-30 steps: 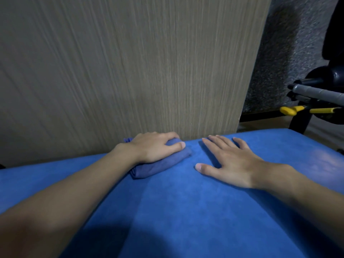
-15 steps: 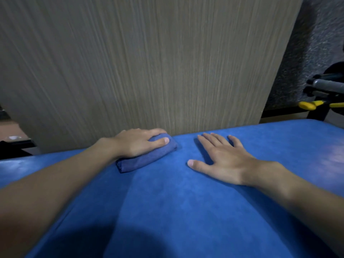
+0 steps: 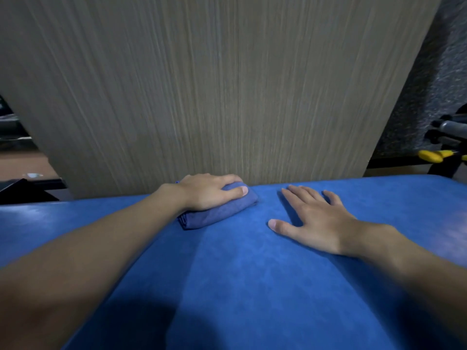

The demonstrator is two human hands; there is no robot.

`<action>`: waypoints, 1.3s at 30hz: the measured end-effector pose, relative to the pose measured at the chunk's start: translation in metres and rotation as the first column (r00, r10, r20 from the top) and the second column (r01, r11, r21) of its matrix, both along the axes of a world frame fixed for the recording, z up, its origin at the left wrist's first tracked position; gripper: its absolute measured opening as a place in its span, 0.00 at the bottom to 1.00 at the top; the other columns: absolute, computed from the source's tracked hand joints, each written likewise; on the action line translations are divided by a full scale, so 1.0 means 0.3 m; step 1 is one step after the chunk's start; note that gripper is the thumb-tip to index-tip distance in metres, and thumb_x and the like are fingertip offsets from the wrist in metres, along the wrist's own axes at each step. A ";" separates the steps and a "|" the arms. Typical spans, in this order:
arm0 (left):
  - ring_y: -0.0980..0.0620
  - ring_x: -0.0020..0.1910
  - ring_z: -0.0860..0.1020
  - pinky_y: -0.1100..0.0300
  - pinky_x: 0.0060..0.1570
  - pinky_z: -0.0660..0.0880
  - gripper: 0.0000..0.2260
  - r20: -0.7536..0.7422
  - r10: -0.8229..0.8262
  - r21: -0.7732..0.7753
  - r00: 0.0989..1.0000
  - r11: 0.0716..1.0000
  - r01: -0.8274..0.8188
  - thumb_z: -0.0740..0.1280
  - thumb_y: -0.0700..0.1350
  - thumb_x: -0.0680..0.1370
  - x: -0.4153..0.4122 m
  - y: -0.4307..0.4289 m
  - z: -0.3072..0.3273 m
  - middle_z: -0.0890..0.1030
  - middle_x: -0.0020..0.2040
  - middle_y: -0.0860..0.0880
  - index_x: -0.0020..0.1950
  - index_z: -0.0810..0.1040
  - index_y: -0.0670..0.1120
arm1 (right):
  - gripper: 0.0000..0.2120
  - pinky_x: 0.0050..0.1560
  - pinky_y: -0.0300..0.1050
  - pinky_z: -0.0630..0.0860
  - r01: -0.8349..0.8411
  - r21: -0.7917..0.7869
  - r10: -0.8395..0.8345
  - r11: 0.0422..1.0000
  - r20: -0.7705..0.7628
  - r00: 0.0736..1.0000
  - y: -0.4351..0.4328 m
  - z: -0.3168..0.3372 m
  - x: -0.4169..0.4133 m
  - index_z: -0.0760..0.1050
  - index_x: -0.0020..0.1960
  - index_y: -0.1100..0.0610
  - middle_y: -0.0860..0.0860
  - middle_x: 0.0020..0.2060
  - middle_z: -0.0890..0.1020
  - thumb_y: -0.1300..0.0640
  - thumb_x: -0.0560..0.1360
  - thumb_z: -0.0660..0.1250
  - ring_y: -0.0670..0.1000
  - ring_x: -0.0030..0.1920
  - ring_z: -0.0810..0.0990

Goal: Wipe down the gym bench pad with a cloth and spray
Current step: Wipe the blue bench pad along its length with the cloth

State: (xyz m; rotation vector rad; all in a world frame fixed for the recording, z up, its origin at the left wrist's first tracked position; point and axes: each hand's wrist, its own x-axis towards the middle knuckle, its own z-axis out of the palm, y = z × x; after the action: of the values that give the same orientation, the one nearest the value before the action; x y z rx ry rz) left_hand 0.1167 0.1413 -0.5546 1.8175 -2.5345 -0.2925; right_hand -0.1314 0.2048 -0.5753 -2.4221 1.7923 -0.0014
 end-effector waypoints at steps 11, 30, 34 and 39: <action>0.50 0.63 0.74 0.43 0.64 0.67 0.26 0.008 0.108 0.015 0.994 0.994 -0.108 0.42 0.78 0.71 0.381 0.073 -0.004 0.77 0.64 0.61 0.64 0.63 0.74 | 0.41 0.77 0.58 0.44 -0.216 0.011 0.214 0.976 0.100 0.972 0.022 0.053 0.479 0.41 0.80 0.55 0.50 0.79 0.56 0.32 0.77 0.49 0.48 0.79 0.49; 0.50 0.60 0.74 0.42 0.60 0.65 0.27 0.009 0.252 -0.071 0.968 0.966 -0.250 0.43 0.78 0.69 0.610 0.135 -0.037 0.78 0.57 0.57 0.55 0.70 0.68 | 0.44 0.76 0.62 0.41 -0.244 -0.003 0.243 0.970 -0.079 0.967 0.019 0.001 0.650 0.41 0.79 0.52 0.52 0.79 0.49 0.29 0.70 0.37 0.51 0.79 0.41; 0.48 0.61 0.74 0.42 0.62 0.66 0.30 0.042 0.253 -0.084 0.967 0.965 -0.249 0.41 0.79 0.68 0.723 0.157 -0.040 0.77 0.58 0.54 0.61 0.67 0.69 | 0.36 0.76 0.61 0.39 -0.329 -0.002 0.329 0.944 -0.058 0.943 0.030 0.046 0.752 0.42 0.80 0.53 0.48 0.80 0.47 0.36 0.79 0.47 0.49 0.78 0.39; 0.49 0.66 0.72 0.46 0.64 0.66 0.34 0.011 0.376 -0.084 0.926 0.924 -0.374 0.41 0.80 0.65 0.940 0.204 -0.030 0.76 0.64 0.55 0.63 0.68 0.68 | 0.38 0.75 0.63 0.37 -0.435 0.013 0.435 0.901 -0.025 0.900 0.059 0.003 0.919 0.42 0.80 0.53 0.53 0.80 0.45 0.32 0.78 0.43 0.50 0.78 0.38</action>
State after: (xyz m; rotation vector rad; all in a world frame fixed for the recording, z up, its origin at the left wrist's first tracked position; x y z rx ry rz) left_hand 0.3988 0.2024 -0.5637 2.2277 -2.1093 -0.1552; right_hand 0.1443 0.2226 -0.5743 -2.7712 1.2146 0.0812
